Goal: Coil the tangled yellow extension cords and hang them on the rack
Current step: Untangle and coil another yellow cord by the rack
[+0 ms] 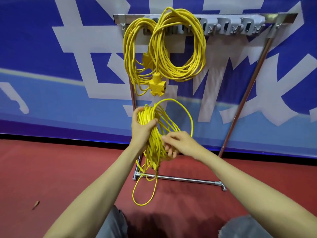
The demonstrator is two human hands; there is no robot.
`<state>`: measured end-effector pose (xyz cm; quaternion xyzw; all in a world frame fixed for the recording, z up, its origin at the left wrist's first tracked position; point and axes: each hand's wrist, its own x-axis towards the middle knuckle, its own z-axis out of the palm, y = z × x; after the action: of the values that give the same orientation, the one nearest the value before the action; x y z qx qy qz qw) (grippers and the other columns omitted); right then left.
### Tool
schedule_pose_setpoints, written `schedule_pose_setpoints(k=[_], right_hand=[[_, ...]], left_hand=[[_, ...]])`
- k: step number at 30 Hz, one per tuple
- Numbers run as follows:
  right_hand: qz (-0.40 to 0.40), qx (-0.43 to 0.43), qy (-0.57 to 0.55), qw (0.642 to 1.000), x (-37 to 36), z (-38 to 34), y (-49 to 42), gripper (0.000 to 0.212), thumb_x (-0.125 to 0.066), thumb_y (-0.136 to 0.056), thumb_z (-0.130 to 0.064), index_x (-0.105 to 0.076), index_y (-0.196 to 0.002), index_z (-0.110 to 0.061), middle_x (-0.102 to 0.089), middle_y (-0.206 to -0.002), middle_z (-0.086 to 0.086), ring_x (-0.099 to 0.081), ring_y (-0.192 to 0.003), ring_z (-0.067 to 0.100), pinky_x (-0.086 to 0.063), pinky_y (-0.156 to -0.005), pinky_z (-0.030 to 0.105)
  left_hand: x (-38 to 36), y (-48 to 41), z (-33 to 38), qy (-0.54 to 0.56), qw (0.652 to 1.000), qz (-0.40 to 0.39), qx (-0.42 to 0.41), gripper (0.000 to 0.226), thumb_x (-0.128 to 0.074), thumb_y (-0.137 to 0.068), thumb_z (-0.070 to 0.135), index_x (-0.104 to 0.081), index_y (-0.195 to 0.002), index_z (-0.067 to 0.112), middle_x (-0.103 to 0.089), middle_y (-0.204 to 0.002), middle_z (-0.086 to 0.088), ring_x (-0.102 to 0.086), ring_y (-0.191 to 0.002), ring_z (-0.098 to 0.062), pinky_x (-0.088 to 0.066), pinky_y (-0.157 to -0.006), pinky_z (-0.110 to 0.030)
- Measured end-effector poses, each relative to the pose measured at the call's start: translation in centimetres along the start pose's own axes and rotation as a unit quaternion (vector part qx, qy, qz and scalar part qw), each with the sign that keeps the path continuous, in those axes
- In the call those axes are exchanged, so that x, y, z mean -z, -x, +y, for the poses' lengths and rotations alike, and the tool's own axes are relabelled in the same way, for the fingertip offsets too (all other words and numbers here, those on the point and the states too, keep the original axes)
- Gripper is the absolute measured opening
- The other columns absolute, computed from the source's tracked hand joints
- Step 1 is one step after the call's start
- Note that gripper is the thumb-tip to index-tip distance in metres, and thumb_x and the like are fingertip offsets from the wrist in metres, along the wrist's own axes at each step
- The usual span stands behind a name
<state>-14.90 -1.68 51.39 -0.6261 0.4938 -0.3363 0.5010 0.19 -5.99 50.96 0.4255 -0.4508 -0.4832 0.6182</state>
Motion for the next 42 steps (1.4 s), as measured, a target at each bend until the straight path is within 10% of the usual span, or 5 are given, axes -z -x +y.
schedule_pose_setpoints(k=[8,16,26,35,42], right_hand=[[-0.005,-0.103,0.104,0.989,-3.6,6.2,-0.6,0.062,-0.07,-0.082,-0.039,-0.045,-0.135,-0.02,-0.052,-0.133,0.001,-0.053,-0.122,0.02,-0.042,-0.101,0.03],[0.231,-0.066,-0.083,0.967,-6.1,7.1,-3.7,0.042,-0.069,-0.085,-0.021,-0.032,-0.101,-0.009,-0.07,-0.095,0.011,-0.064,-0.09,0.022,-0.043,-0.078,0.03],[0.199,-0.093,0.21,0.953,3.0,13.8,-2.3,0.014,-0.06,-0.087,-0.006,-0.057,-0.08,-0.018,-0.06,-0.076,0.006,-0.053,-0.075,0.018,-0.031,-0.063,0.025],[0.21,-0.307,0.017,0.928,12.3,11.0,-1.2,0.045,-0.056,-0.086,-0.056,-0.052,-0.083,-0.011,-0.062,-0.088,0.01,-0.062,-0.083,0.027,-0.042,-0.056,0.031],[0.109,-0.376,-0.051,0.919,13.4,6.1,-2.9,0.024,-0.058,-0.091,-0.018,-0.049,-0.069,-0.017,-0.039,-0.046,-0.002,-0.03,-0.041,0.01,-0.041,-0.055,0.026]], left_hand=[[-1.2,-1.7,2.6,0.049,0.995,0.05,-0.07,0.056,-0.079,-0.071,0.012,-0.051,-0.116,0.031,-0.06,-0.114,-0.02,-0.063,-0.092,-0.029,-0.052,-0.088,-0.052],[-2.1,-3.0,5.5,0.131,0.989,0.04,-0.056,0.06,-0.077,-0.074,0.003,-0.048,-0.123,0.022,-0.058,-0.116,-0.025,-0.062,-0.089,-0.031,-0.055,-0.083,-0.055],[0.2,-3.7,8.1,0.185,0.981,-0.052,-0.036,0.049,-0.067,-0.076,-0.001,-0.047,-0.116,0.021,-0.057,-0.083,-0.011,-0.057,-0.055,-0.015,-0.051,-0.053,-0.026],[1.6,-2.8,5.5,-0.005,0.997,-0.031,-0.076,0.056,-0.077,-0.069,0.006,-0.051,-0.114,0.026,-0.062,-0.099,-0.011,-0.061,-0.077,-0.026,-0.052,-0.074,-0.041],[0.9,-1.2,3.2,-0.168,0.973,-0.071,-0.141,0.058,-0.073,-0.073,-0.01,-0.048,-0.121,0.01,-0.059,-0.107,-0.001,-0.062,-0.091,0.001,-0.049,-0.078,-0.014]])
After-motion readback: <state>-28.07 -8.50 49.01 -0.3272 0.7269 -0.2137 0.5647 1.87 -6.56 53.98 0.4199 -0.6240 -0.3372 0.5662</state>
